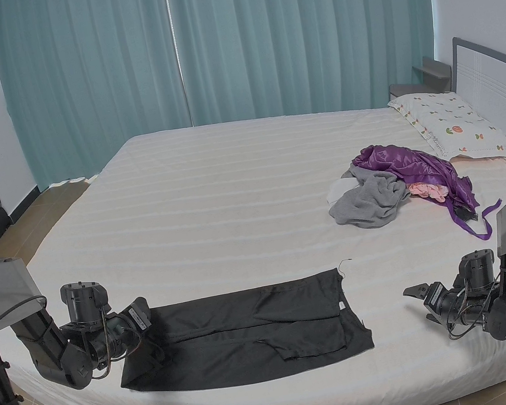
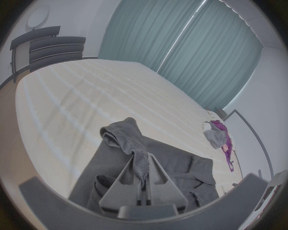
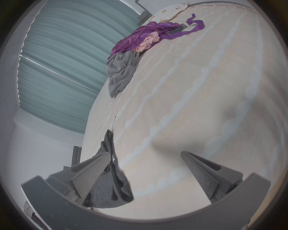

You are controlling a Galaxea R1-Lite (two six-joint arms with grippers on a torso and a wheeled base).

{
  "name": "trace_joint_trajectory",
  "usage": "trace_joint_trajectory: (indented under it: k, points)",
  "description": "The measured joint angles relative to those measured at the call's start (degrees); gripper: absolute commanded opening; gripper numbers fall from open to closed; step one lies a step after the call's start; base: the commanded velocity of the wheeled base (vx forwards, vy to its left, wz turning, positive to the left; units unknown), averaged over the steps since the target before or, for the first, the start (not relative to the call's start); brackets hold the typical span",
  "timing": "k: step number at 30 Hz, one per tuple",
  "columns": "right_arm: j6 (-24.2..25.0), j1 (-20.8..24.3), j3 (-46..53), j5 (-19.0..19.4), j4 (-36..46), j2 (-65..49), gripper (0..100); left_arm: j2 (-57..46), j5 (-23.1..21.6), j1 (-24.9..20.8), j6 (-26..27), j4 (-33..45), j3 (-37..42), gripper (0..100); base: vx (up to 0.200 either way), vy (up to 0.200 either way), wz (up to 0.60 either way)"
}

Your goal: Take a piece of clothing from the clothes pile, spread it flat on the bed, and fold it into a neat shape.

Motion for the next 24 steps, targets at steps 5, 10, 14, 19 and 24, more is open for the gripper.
trace_joint_trajectory:
  k: [5, 10, 14, 19, 24]
  points:
    - [-0.07, 0.05, 0.02, -0.06, -0.02, 0.06, 100, -1.73, 0.8, -2.78, -0.05, 1.97, -1.37, 0, 0.0, -0.2, 0.0]
    - [-0.16, 0.22, 0.02, -0.09, -0.06, 0.22, 100, -3.56, 1.21, -5.06, -0.06, 7.86, -4.07, 0, 0.0, -0.2, 0.0]
    - [-0.21, 0.33, 0.02, -0.11, -0.06, 0.28, 100, -5.01, 1.23, -7.24, -0.66, 12.21, -6.83, 0, 0.0, -0.2, 0.0]
    - [-0.22, 0.38, 0.0, -0.13, -0.06, 0.33, 100, -5.99, 1.24, -9.72, -1.76, 17.6, -11.0, 0, 0.0, -0.2, 0.0]
    - [-0.22, 0.38, 0.02, -0.17, -0.06, 0.37, 100, -6.25, 1.16, -12.09, -3.08, 24.11, -16.06, 0, 0.0, -0.2, 0.0]
